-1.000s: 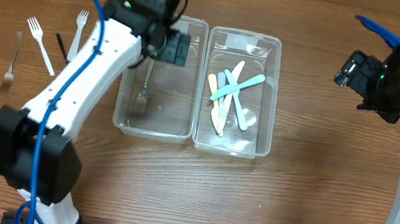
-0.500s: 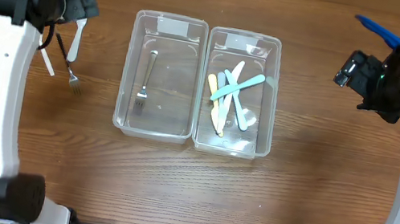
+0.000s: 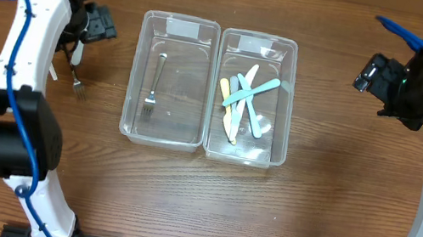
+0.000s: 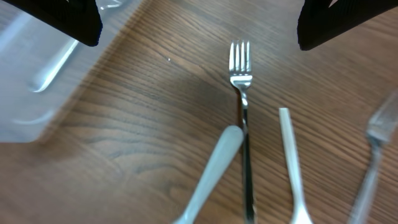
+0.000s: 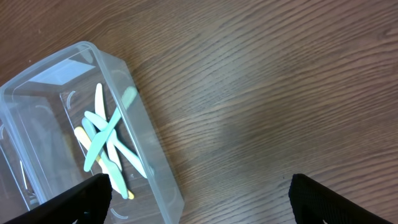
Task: Pack container
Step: 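Release the fork and move the left gripper back to the forks, then lower the left gripper and grasp a metal fork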
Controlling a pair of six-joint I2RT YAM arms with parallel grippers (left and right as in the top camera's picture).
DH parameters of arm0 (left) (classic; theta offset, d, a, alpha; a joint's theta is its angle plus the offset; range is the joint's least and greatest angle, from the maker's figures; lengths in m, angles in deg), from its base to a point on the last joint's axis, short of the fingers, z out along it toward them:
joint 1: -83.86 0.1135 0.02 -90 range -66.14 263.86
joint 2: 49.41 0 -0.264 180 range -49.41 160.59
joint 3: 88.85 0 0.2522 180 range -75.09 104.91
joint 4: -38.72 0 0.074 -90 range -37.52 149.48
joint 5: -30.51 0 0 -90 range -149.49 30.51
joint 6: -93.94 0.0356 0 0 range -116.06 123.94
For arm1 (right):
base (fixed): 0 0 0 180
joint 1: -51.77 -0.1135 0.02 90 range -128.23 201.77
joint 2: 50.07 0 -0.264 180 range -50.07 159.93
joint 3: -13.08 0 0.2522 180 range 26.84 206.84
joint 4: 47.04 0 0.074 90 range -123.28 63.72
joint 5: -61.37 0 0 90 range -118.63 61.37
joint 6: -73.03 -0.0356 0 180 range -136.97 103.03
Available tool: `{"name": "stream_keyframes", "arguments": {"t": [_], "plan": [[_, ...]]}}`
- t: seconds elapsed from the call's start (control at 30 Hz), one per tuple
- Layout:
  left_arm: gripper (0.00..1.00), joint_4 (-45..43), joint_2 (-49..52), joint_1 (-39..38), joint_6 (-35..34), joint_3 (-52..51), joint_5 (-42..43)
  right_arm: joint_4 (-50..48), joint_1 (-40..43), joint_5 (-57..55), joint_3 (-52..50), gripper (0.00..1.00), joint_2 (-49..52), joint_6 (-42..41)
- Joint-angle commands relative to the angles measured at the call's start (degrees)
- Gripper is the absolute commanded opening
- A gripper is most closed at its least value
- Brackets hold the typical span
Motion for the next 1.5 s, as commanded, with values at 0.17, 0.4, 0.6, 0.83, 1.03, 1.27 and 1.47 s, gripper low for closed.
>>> {"name": "stream_keyframes", "arguments": {"t": [0.17, 0.4, 0.6, 0.83, 1.03, 1.27, 1.47], "plan": [[1.0, -0.7, 8.7, 3.8, -0.6, -0.5, 5.9, -0.3, 0.0, -0.1, -0.2, 0.93, -0.2, 0.2], [1.0, -2.3, 10.9, 5.6, -0.1, -1.2, 5.9, -0.3, 0.0, -0.1, -0.2, 0.93, -0.2, 0.2], [1.0, -8.6, 10.9, 6.7, 1.2, -8.2, 8.9, -0.3, 0.0, -0.1, -0.2, 0.93, -0.2, 0.2], [1.0, -12.9, 10.9, 6.7, 2.5, -12.9, 7.8, -0.2, 0.0, 0.0, -0.2, 0.93, -0.2, 0.2], [0.99, -12.9, 10.9, 6.8, 2.4, -12.9, 5.4, -0.2, 0.0, 0.0, -0.2, 0.93, -0.2, 0.2], [0.61, -13.1, 10.9, 6.8, 2.3, -12.9, 5.4, -0.2, 0.0, -0.1, -0.2, 0.93, -0.2, 0.2], [0.39, -13.1, 10.9, 6.8, 2.3, -12.9, 5.4, -0.2, 0.0, -0.1, -0.2, 0.93, -0.2, 0.2]]}}
